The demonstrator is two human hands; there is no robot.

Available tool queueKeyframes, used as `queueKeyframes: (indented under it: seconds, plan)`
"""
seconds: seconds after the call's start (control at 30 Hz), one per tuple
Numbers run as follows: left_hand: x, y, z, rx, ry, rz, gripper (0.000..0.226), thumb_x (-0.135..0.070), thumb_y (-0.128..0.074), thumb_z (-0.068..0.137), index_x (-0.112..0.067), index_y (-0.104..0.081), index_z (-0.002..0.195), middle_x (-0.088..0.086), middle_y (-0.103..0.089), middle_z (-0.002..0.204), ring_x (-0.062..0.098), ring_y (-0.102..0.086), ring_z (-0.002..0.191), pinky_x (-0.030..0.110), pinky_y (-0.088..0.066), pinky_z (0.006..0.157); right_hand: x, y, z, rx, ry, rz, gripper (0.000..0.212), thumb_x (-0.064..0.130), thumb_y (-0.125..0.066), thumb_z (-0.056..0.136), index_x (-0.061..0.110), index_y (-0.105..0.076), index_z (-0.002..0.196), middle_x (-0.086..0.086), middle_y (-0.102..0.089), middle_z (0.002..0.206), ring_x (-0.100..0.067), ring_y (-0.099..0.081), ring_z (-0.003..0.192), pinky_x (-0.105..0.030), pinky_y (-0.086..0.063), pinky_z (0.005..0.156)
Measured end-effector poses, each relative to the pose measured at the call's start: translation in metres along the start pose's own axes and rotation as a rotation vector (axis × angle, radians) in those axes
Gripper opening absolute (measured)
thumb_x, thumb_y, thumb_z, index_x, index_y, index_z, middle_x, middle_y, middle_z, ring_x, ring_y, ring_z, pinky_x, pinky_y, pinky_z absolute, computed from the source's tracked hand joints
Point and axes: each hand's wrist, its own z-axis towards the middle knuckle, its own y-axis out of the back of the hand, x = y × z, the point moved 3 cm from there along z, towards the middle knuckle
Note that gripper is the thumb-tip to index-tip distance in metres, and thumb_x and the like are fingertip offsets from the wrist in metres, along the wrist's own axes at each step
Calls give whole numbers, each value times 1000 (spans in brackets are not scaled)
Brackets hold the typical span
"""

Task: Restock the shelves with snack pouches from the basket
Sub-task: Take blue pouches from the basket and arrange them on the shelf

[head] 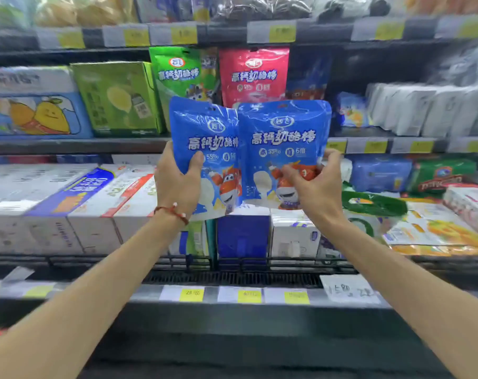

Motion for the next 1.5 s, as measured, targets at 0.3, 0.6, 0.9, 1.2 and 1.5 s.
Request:
queueKeyframes:
  seconds: [0.3, 0.6, 0.9, 1.2, 1.5]
  plan:
    - [-37, -123, 62, -82, -37, -79, 22, -18, -66, 89, -19, -60, 111, -18, -63, 90, -4, -61, 76, 19, -52, 76, -18, 62, 126, -37, 38, -27, 62, 30, -88, 77, 16, -44, 119, -2, -77, 105, -22, -77, 88, -49, -62, 82]
    - [-32, -159, 115, -110, -63, -112, 32, -16, -65, 90, -11, -61, 121, -7, -68, 102, -8, -62, 79, 9, -50, 74, -18, 61, 192, -71, 60, 112, 52, 13, -80, 88, 7, -41, 121, 2, -79, 82, -17, -77, 74, -35, -62, 61]
    - [-17, -164, 138, -160, -42, -128, 31, -16, -64, 88, -7, -62, 118, -3, -68, 100, 4, -65, 81, 23, -55, 83, -24, 69, 208, -34, 115, 16, 50, 7, -77, 89, 3, -38, 121, -8, -77, 98, -17, -78, 80, -32, -63, 75]
    - [2, -178, 134, 100, -96, -202, 59, -29, -80, 80, -16, -52, 130, -6, -67, 120, 6, -66, 107, 26, -52, 93, -46, 75, 229, 82, -14, -192, 60, 5, -82, 83, 13, -36, 120, 7, -60, 108, 5, -64, 86, -13, -56, 74]
    - [22, -170, 144, 103, -67, -121, 50, -29, -85, 74, -17, -62, 117, -10, -72, 107, 0, -69, 92, 17, -54, 81, -54, 46, 259, 24, -72, -370, 67, 22, -85, 83, 6, -39, 129, -2, -56, 118, -15, -55, 106, -27, -42, 86]
